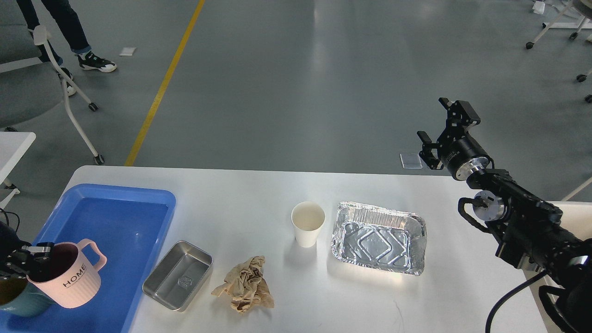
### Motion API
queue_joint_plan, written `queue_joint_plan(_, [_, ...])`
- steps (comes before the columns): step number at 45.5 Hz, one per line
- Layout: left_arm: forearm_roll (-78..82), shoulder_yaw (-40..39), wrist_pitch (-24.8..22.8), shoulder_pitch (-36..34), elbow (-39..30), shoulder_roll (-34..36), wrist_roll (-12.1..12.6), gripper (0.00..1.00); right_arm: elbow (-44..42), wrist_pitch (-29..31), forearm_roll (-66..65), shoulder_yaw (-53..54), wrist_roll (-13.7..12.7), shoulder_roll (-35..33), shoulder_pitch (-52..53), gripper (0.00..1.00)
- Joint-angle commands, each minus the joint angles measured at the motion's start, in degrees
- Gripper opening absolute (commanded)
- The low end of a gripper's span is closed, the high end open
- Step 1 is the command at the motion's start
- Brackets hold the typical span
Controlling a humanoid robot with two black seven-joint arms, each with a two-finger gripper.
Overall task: Tidy desktop
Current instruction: 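Lower the pink mug into the blue bin and release it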
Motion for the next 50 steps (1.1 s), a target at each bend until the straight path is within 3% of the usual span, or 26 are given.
queue_joint_plan(1, [0.7,-0.1,3.7,1.6,0.1,-0.8,-0.1,0.0,0.0,0.0,0.0,0.0,0.0,0.6,0.1,1.0])
queue_joint_plan(17, [1.7,0.1,9.1,5.0,0.5,-5.3,0.0,0.0,0.1,0.0,0.0,0.0,0.0,0.6,0.0,1.0])
queue_joint_plan(50, [4.2,0.2,12.2,8.5,6.0,-10.5,-0.1,0.0,0.3,0.1,0.0,0.0,0.0,0.6,-0.3,1.0])
